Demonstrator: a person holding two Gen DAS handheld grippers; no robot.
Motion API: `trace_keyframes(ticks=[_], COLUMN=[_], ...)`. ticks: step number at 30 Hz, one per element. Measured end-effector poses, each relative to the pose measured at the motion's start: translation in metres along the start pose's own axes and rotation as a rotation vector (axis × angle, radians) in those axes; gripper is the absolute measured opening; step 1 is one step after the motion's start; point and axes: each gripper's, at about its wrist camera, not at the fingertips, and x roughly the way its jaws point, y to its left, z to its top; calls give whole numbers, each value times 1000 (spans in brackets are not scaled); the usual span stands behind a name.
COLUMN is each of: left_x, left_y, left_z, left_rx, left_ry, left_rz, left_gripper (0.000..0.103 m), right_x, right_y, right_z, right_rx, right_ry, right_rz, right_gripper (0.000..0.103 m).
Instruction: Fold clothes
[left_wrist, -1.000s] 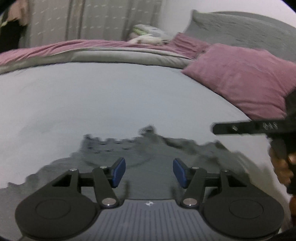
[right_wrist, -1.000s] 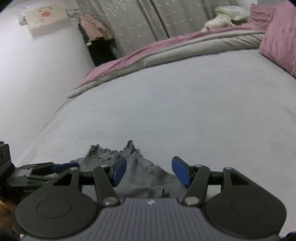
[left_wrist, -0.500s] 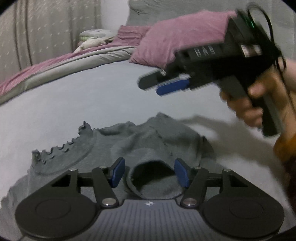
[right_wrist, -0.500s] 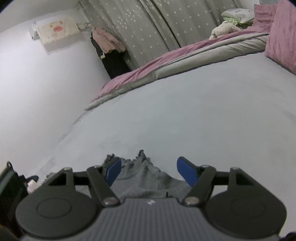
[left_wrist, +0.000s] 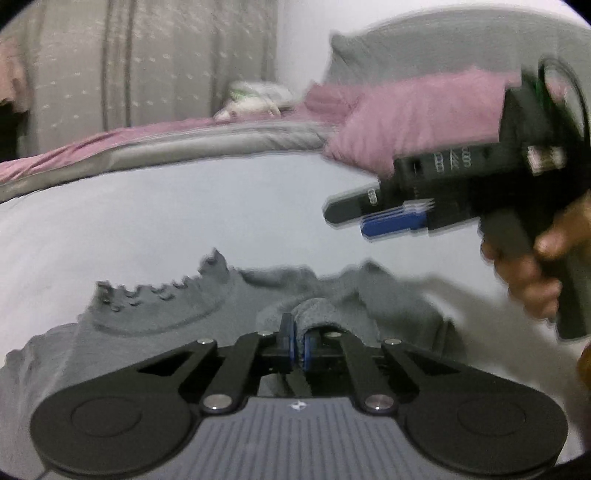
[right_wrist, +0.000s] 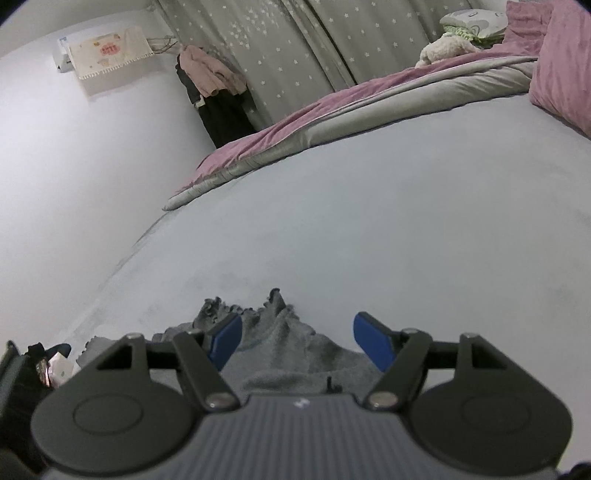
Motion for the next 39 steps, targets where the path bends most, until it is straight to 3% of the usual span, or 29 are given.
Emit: trace_keyframes(ticks=[8, 14, 23, 25, 35, 39], left_x=[-40, -62, -65, -68, -86, -92], left_y=[37, 67, 108, 113, 126, 137], left_z=[-5, -25, -63, -69, -84, -96], left_rx=[-189, -318, -549, -587, -655, -738], left_ry=[-158, -228, -152, -147, -134, -108], left_rz=[98, 199, 323, 339, 432, 426], left_gripper=[5, 5, 6, 13, 24, 27], right_x=[1, 1, 11, 14, 33, 33], right_y=[5, 5, 6, 5, 0, 0], right_z=[-2, -2, -5, -6, -14, -14], right_rx=[-18, -21, -39, -38, -32, -31], right_ry=[10, 15, 51, 63, 121, 125], right_rz=[5, 8, -3, -8, -29, -44], right_gripper=[72, 72, 72, 72, 68, 68])
